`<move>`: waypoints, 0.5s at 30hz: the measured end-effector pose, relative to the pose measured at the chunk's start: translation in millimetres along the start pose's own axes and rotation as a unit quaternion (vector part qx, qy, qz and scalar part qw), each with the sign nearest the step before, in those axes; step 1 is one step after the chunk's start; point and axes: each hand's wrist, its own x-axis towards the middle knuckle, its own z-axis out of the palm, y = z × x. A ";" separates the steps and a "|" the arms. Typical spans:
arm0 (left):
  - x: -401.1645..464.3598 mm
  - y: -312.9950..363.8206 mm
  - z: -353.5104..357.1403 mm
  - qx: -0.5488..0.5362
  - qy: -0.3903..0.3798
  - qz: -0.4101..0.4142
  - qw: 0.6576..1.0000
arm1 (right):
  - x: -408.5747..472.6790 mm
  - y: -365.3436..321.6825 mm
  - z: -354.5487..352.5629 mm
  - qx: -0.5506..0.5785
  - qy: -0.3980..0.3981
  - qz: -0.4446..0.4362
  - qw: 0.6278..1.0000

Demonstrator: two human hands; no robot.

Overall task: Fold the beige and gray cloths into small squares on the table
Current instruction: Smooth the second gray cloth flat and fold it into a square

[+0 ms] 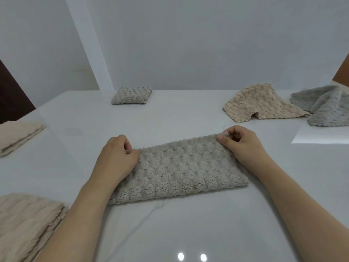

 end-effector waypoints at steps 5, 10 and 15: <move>1.2 -0.8 -0.3 -0.060 -0.045 -0.047 0.996 | 1.8 0.5 -0.2 -0.024 0.016 0.014 0.999; 3.1 -0.9 3.4 -0.106 -0.048 -0.044 0.992 | 4.0 1.8 -3.3 -0.075 0.014 0.005 0.997; 5.6 -4.3 5.4 0.016 -0.012 0.006 1.000 | 4.5 1.7 -1.9 -0.176 0.027 0.007 0.984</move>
